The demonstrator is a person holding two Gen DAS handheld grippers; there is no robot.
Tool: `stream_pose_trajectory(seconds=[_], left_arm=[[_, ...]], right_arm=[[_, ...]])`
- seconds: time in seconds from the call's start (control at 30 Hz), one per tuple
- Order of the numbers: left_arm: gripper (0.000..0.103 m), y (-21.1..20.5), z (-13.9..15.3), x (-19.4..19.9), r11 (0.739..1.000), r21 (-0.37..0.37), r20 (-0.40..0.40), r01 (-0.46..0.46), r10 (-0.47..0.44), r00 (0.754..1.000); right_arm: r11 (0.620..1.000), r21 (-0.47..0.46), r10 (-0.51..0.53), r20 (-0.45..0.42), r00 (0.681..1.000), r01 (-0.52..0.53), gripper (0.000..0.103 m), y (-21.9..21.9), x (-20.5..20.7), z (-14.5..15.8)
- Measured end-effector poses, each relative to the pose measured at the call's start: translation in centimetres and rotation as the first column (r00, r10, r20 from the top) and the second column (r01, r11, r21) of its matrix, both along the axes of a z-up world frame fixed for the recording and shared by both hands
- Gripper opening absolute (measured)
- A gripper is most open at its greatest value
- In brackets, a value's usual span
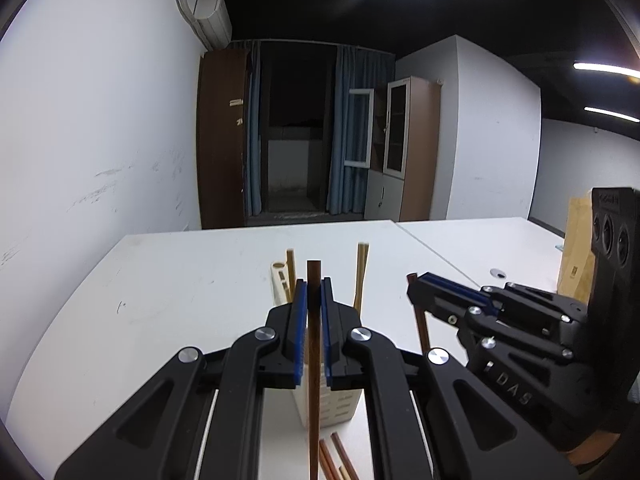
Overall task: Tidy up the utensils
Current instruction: 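Lift both brown chopsticks upright and carry them above the cream holder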
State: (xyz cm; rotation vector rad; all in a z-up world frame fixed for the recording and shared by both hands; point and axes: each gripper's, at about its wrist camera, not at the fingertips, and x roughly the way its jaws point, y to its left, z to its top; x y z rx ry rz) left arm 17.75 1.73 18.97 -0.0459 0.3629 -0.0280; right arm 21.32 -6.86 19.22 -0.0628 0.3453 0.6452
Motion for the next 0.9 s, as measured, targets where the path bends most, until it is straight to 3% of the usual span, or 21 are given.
stream_pose_trajectory(seconds=[0.2, 0.47, 0.73, 0.8, 0.9], left_arm=[[0.007, -0.1, 0.6, 0.0, 1.0, 0.002, 0.072, 0.013, -0.013, 0.997], [0.007, -0.2, 2.1, -1.3, 1.0, -0.003, 0.211, 0.005, -0.004, 0.978], [0.007, -0.2, 3.0, -2.5, 1.0, -0.027, 0.363, -0.004, 0.014, 0.932], [0.007, -0.3, 3.1, -3.0, 0.999, -0.034, 0.409, -0.007, 0.021, 0.912], [0.007, -0.1, 3.3, -4.6, 0.998, -0.059, 0.502, -0.016, 0.043, 0.864]], right_arm=[[0.999, 0.053, -0.007, 0.014, 1.0, 0.007, 0.006, -0.2, 1.3, 0.8], [0.987, 0.159, -0.004, 0.101, 0.995, -0.012, 0.006, -1.1, 1.7, 2.1], [0.968, 0.248, -0.023, 0.231, 0.973, -0.037, 0.006, -2.0, 0.7, 2.9], [0.962, 0.273, -0.046, 0.256, 0.966, -0.026, 0.006, -2.5, 0.5, 3.0], [0.95, 0.312, -0.062, 0.291, 0.955, -0.033, 0.007, -2.9, 0.1, 3.2]])
